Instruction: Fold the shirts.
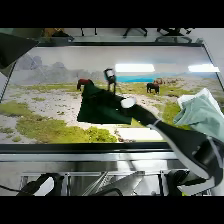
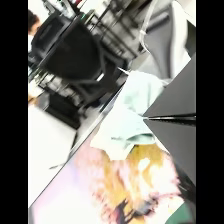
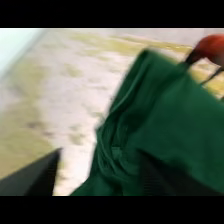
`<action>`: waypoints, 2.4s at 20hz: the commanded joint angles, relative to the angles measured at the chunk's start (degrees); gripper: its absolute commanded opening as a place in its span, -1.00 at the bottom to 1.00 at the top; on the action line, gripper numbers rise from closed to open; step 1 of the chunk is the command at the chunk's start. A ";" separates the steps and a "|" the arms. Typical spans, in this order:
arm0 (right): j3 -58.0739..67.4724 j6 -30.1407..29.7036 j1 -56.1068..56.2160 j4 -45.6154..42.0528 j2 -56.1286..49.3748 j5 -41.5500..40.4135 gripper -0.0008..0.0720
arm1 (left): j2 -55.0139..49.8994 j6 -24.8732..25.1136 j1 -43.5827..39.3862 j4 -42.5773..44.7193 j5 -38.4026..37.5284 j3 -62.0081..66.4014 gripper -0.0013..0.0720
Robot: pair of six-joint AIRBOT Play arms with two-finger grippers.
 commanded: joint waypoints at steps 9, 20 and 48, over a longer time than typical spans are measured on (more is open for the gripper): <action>-5.03 -7.26 -5.33 3.13 9.05 -1.09 0.27 | 6.40 3.45 2.25 -2.43 -0.68 -13.97 -0.92; -17.42 39.52 -44.11 -28.28 8.87 45.03 0.41 | 6.45 3.43 2.25 -2.40 -1.95 -13.97 -0.92; 19.61 47.23 -50.42 -40.76 18.32 51.39 -0.93 | 6.45 3.82 2.25 -2.32 -2.19 -13.97 -0.92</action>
